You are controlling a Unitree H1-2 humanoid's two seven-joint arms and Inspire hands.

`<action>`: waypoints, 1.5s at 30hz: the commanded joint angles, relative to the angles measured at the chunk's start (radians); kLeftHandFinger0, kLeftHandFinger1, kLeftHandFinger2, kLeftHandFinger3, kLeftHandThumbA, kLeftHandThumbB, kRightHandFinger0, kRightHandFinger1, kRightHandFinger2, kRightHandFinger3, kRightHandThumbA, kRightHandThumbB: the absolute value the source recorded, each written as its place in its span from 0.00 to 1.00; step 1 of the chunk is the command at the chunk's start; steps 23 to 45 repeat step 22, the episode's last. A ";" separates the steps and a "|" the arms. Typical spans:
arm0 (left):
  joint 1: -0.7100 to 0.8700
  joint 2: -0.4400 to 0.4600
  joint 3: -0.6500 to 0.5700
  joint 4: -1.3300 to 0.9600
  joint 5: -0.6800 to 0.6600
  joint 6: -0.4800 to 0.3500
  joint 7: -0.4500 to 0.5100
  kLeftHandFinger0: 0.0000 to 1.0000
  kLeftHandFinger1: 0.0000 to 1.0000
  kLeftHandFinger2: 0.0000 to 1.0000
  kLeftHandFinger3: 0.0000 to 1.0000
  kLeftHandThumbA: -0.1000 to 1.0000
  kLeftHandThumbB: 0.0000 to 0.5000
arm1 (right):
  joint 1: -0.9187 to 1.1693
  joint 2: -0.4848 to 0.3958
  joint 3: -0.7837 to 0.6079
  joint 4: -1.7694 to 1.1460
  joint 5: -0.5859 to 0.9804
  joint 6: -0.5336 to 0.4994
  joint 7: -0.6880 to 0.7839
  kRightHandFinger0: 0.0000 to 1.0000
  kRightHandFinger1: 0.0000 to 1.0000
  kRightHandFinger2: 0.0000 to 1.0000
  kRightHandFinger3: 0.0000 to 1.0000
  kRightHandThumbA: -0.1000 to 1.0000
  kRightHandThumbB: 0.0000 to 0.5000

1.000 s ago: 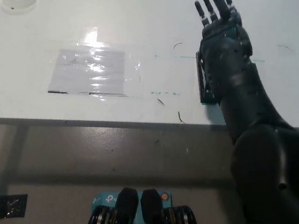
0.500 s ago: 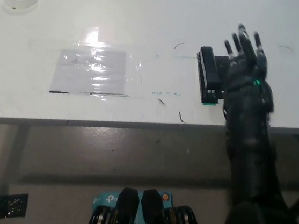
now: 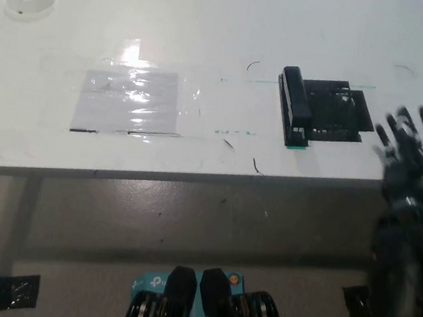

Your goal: A stapler is kept infront of the robot on the black mark on the desk and the robot uses its right hand to lift the top of the stapler to open it

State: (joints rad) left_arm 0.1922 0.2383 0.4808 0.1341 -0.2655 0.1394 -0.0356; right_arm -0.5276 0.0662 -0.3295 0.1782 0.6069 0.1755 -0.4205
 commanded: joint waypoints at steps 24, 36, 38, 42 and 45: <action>-0.022 0.073 0.010 -0.017 -0.002 0.002 -0.004 0.43 0.47 0.61 0.76 1.00 0.52 | 0.336 -0.185 0.226 0.196 -0.523 -0.455 0.022 0.46 0.51 0.58 0.67 0.68 0.14; -0.022 0.073 0.010 -0.017 -0.002 0.002 -0.004 0.43 0.47 0.61 0.76 1.00 0.52 | 0.336 -0.185 0.226 0.196 -0.523 -0.455 0.022 0.46 0.51 0.58 0.67 0.68 0.14; -0.022 0.073 0.010 -0.017 -0.002 0.002 -0.004 0.43 0.47 0.61 0.76 1.00 0.52 | 0.336 -0.185 0.226 0.196 -0.523 -0.455 0.022 0.46 0.51 0.58 0.67 0.68 0.14; -0.022 0.073 0.010 -0.017 -0.002 0.002 -0.004 0.43 0.47 0.61 0.76 1.00 0.52 | 0.336 -0.185 0.226 0.196 -0.523 -0.455 0.022 0.46 0.51 0.58 0.67 0.68 0.14; -0.022 0.073 0.010 -0.017 -0.002 0.002 -0.004 0.43 0.47 0.61 0.76 1.00 0.52 | 0.336 -0.185 0.226 0.196 -0.523 -0.455 0.022 0.46 0.51 0.58 0.67 0.68 0.14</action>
